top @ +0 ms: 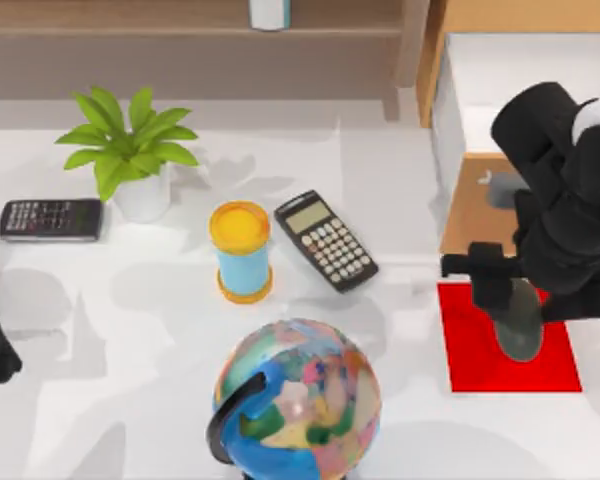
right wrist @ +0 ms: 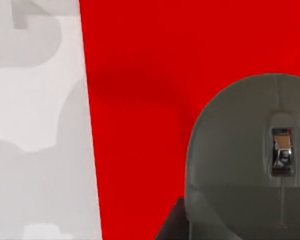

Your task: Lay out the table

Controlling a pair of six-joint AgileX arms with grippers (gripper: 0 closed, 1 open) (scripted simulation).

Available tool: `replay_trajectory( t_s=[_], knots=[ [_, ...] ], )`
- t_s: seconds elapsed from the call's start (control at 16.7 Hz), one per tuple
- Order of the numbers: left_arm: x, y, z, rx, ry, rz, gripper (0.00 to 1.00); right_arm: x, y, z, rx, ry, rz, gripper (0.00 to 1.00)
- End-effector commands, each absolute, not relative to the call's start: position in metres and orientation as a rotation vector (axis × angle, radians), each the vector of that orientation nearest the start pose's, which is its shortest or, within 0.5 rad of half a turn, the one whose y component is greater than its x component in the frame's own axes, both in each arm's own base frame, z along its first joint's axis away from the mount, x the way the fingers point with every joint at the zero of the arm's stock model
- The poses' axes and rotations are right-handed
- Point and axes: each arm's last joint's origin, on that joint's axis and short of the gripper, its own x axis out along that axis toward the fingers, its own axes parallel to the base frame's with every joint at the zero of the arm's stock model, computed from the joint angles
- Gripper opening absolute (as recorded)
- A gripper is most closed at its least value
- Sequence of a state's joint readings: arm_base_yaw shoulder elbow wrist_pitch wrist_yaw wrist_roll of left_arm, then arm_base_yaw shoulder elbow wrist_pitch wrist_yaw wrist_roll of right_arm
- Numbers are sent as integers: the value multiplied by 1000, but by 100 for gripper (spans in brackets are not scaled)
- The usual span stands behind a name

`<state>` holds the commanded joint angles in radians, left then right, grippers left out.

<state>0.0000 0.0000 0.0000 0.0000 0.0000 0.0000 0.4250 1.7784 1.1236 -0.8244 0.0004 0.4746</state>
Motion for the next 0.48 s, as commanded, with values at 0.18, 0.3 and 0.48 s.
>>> replay_trajectory(
  t_s=[0.18, 0.3, 0.48],
  knots=[
    [106, -1, 160, 0, 0, 0, 100, 294, 133, 149, 27, 1472, -6, 0],
    [106, -1, 160, 0, 0, 0, 100, 295, 133, 148, 22, 1467, -6, 0],
    [106, -1, 160, 0, 0, 0, 100, 295, 133, 148, 22, 1467, -6, 0]
  ],
)
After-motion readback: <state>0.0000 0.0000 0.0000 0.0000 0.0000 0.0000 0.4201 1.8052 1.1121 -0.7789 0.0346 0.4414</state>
